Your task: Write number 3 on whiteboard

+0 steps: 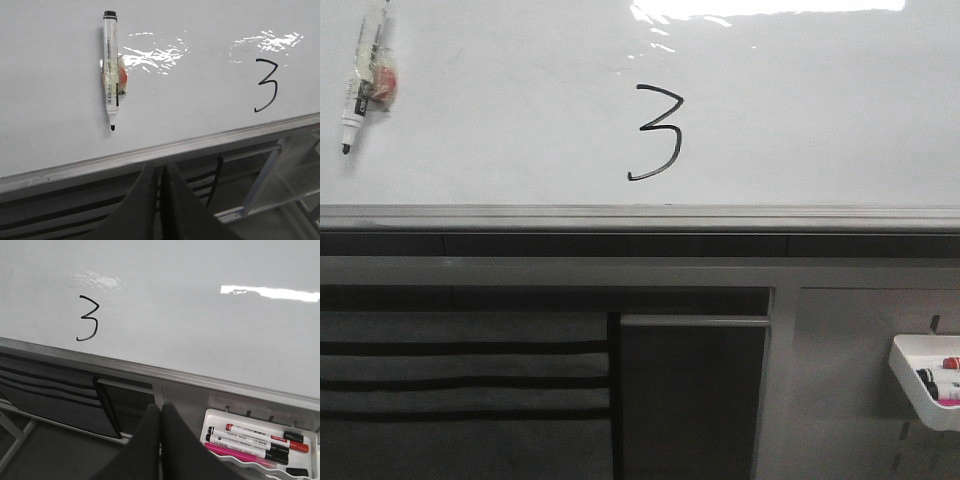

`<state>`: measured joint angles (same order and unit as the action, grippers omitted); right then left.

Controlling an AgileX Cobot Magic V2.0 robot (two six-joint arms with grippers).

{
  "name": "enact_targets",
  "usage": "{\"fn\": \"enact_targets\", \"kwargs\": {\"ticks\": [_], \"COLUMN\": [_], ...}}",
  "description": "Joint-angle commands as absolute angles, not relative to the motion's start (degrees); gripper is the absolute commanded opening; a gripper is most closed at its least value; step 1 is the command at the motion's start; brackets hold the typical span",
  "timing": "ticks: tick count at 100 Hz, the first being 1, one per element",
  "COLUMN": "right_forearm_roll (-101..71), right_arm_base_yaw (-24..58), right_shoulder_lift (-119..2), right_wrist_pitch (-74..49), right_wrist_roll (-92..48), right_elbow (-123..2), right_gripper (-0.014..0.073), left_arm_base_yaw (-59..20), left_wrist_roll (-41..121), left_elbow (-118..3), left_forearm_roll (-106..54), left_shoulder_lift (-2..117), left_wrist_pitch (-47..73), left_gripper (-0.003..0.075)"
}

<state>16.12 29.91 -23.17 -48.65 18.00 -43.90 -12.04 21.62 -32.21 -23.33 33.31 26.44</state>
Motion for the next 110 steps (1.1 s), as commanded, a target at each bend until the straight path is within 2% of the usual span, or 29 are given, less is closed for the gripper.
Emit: {"fn": "enact_targets", "kwargs": {"ticks": [1,19,55,66,81,106,110], "right_forearm_roll": [17.91,17.91,17.91,17.91,17.91,17.91,17.91], "right_arm_base_yaw": [29.57,29.57,29.57,29.57,29.57,29.57,29.57], "right_shoulder_lift": [-23.55,-23.55,-23.55,-23.55,-23.55,-23.55,-23.55], "right_wrist_pitch": [-44.84,-44.84,-44.73,-44.73,-44.73,-44.73,-44.73], "right_wrist_roll": [18.07,18.07,18.07,18.07,18.07,18.07,18.07], "right_elbow": [-45.04,-45.04,-45.04,-45.04,-45.04,-45.04,-45.04], "right_gripper": [-0.0074,-0.0074,-0.0074,-0.0074,-0.0074,-0.0074,-0.0074], "left_arm_base_yaw": [-11.86,-11.89,-5.92,-5.07,-4.97,-4.97,-4.97], "left_wrist_roll": [20.86,20.86,20.86,18.59,4.10,3.08,3.08], "left_elbow": [-33.10,-31.95,-22.14,-16.68,-9.58,0.74,0.38], "left_forearm_roll": [-24.89,-23.71,-15.41,-14.31,-2.40,-0.79,-0.91], "left_shoulder_lift": [33.37,30.63,6.45,4.35,2.08,-1.79,-2.28], "left_wrist_pitch": [22.09,21.05,16.41,10.84,4.23,-10.23,-7.80], "left_gripper": [-0.0018,-0.0018,-0.0018,-0.0018,-0.0018,-0.0018,-0.0018]}}
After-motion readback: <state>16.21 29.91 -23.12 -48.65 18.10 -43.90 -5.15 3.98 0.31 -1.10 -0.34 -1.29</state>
